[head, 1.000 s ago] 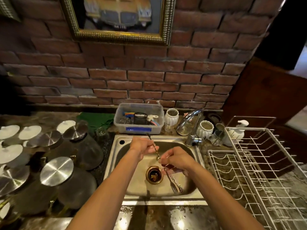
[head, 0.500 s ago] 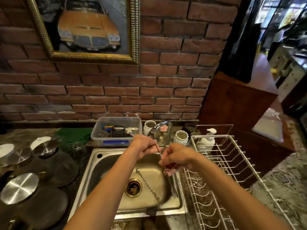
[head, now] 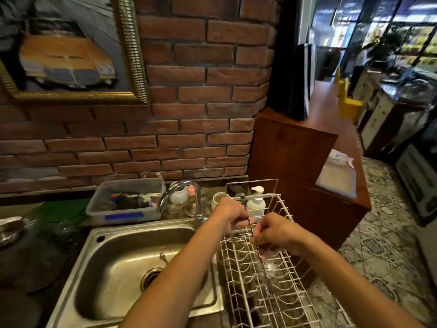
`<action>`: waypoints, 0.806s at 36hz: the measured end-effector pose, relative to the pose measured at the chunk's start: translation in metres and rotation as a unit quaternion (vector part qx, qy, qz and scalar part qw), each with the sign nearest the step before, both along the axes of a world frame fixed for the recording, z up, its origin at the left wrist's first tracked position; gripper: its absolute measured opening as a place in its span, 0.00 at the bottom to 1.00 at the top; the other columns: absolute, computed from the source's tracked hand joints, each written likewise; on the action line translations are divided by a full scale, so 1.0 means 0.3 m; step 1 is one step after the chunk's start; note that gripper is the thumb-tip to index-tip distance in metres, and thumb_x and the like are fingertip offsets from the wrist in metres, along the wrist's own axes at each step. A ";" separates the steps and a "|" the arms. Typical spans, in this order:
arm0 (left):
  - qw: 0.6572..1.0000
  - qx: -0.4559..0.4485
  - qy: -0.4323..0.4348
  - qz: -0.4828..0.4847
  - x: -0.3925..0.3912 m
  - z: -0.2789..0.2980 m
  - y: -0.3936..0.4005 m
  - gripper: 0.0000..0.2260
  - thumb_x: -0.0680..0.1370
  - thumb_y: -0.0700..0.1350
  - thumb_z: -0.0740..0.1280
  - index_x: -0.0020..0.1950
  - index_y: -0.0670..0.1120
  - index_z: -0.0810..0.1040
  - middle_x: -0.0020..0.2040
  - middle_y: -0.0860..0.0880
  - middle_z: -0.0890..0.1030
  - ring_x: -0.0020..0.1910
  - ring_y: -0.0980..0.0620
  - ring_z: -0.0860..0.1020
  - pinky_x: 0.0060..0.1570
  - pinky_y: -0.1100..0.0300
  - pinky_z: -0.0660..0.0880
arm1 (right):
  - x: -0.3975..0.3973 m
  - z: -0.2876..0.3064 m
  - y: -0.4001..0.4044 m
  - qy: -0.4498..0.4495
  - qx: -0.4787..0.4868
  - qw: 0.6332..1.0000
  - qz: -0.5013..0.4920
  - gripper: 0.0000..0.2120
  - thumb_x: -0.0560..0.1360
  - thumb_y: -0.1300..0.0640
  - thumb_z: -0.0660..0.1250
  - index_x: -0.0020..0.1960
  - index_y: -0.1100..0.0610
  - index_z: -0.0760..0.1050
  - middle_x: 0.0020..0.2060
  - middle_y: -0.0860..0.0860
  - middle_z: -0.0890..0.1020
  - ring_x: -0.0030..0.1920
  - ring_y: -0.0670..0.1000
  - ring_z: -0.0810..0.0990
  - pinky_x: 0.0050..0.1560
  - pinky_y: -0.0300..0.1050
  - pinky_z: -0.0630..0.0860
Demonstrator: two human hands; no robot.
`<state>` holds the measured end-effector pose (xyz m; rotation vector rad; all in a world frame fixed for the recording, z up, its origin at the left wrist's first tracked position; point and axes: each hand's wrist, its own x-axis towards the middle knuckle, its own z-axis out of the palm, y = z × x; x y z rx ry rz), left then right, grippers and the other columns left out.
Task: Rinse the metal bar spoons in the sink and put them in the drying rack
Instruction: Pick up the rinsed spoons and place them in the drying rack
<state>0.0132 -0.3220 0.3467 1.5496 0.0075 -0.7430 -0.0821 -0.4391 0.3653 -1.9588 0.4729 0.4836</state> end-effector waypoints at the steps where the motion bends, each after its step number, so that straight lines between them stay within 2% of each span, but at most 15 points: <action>1: 1.000 0.016 -0.005 -0.005 -0.014 -0.003 -0.033 0.10 0.75 0.26 0.67 0.38 0.38 0.77 0.34 0.42 0.78 0.29 0.50 0.80 0.26 0.61 0.76 | -0.013 -0.011 -0.027 -0.004 -0.006 1.000 -0.002 0.05 0.73 0.67 0.72 0.43 0.63 0.75 0.38 0.61 0.84 0.38 0.59 0.86 0.35 0.49 0.84; 3: 0.999 0.034 -0.008 -0.010 -0.024 -0.020 -0.068 0.08 0.74 0.26 0.68 0.40 0.38 0.78 0.38 0.40 0.79 0.33 0.47 0.80 0.33 0.58 0.78 | -0.028 -0.033 -0.052 -0.006 -0.017 1.000 -0.004 0.05 0.74 0.67 0.71 0.42 0.62 0.76 0.39 0.63 0.84 0.39 0.61 0.87 0.37 0.52 0.85; 5: 0.999 0.051 -0.016 -0.005 -0.040 -0.035 -0.109 0.06 0.74 0.27 0.69 0.44 0.36 0.79 0.41 0.38 0.80 0.37 0.44 0.80 0.37 0.55 0.79 | -0.047 -0.053 -0.082 -0.004 -0.017 1.000 -0.006 0.06 0.74 0.67 0.71 0.41 0.62 0.76 0.37 0.62 0.82 0.37 0.59 0.86 0.39 0.54 0.85; 7: 0.997 0.075 -0.023 -0.006 -0.052 -0.056 -0.143 0.06 0.74 0.27 0.70 0.48 0.36 0.79 0.43 0.38 0.80 0.36 0.44 0.81 0.34 0.56 0.80 | -0.065 -0.069 -0.103 -0.004 -0.018 1.000 -0.014 0.07 0.74 0.67 0.71 0.40 0.61 0.75 0.36 0.59 0.81 0.34 0.56 0.85 0.37 0.52 0.85; 9: 0.995 0.095 -0.023 -0.005 -0.056 -0.082 -0.171 0.06 0.74 0.27 0.69 0.44 0.37 0.78 0.39 0.40 0.80 0.32 0.46 0.79 0.30 0.57 0.79 | -0.079 -0.086 -0.113 -0.007 -0.026 0.999 -0.024 0.07 0.74 0.67 0.72 0.40 0.61 0.75 0.35 0.59 0.82 0.33 0.56 0.85 0.34 0.49 0.85; 12: 0.992 0.125 -0.016 -0.006 -0.061 -0.108 -0.203 0.05 0.74 0.27 0.69 0.46 0.34 0.80 0.36 0.42 0.80 0.31 0.48 0.80 0.28 0.57 0.79 | -0.092 -0.118 -0.123 -0.003 -0.034 0.999 -0.038 0.07 0.74 0.68 0.72 0.42 0.61 0.74 0.39 0.60 0.83 0.34 0.56 0.85 0.40 0.55 0.85; 17: 0.987 0.159 0.007 -0.019 -0.067 -0.144 -0.240 0.07 0.74 0.26 0.68 0.47 0.37 0.77 0.41 0.41 0.80 0.32 0.47 0.81 0.24 0.58 0.78 | -0.091 -0.183 -0.142 0.017 -0.056 0.997 -0.048 0.08 0.73 0.67 0.72 0.44 0.61 0.73 0.46 0.62 0.82 0.40 0.60 0.86 0.43 0.58 0.85; 19: 0.984 0.178 0.002 -0.020 -0.068 -0.161 -0.255 0.08 0.75 0.27 0.69 0.51 0.35 0.77 0.46 0.38 0.82 0.34 0.46 0.82 0.24 0.56 0.78 | -0.091 -0.211 -0.148 0.022 -0.065 0.996 -0.054 0.09 0.73 0.67 0.72 0.44 0.60 0.73 0.46 0.60 0.82 0.42 0.60 0.87 0.39 0.56 0.85; 21: 0.981 0.195 -0.003 -0.019 -0.069 -0.179 -0.269 0.11 0.75 0.28 0.69 0.57 0.33 0.77 0.53 0.36 0.83 0.40 0.42 0.83 0.30 0.53 0.81 | -0.088 -0.241 -0.155 0.023 -0.084 0.995 -0.048 0.10 0.72 0.67 0.74 0.42 0.59 0.73 0.43 0.58 0.82 0.37 0.56 0.87 0.32 0.49 0.84; 24: 0.972 0.235 -0.018 -0.012 -0.072 -0.208 -0.281 0.13 0.75 0.30 0.70 0.59 0.35 0.77 0.54 0.37 0.82 0.45 0.41 0.85 0.40 0.49 0.84 | -0.080 -0.279 -0.165 0.028 -0.122 0.992 -0.026 0.10 0.71 0.64 0.75 0.43 0.58 0.74 0.41 0.54 0.81 0.28 0.46 0.83 0.22 0.37 0.76; 27: 0.962 0.270 -0.037 -0.009 -0.081 -0.232 -0.284 0.15 0.75 0.31 0.71 0.61 0.36 0.76 0.55 0.38 0.82 0.48 0.40 0.84 0.38 0.51 0.84 | -0.070 -0.312 -0.168 0.032 -0.147 0.989 -0.010 0.09 0.71 0.63 0.75 0.47 0.59 0.76 0.43 0.54 0.81 0.30 0.45 0.82 0.22 0.34 0.74; 29: 0.951 0.304 -0.055 -0.016 -0.088 -0.239 -0.287 0.16 0.74 0.32 0.72 0.61 0.37 0.77 0.57 0.39 0.81 0.49 0.41 0.84 0.35 0.53 0.83 | -0.068 -0.325 -0.166 0.031 -0.182 0.983 0.016 0.09 0.71 0.60 0.76 0.47 0.59 0.78 0.43 0.54 0.82 0.34 0.45 0.82 0.26 0.33 0.74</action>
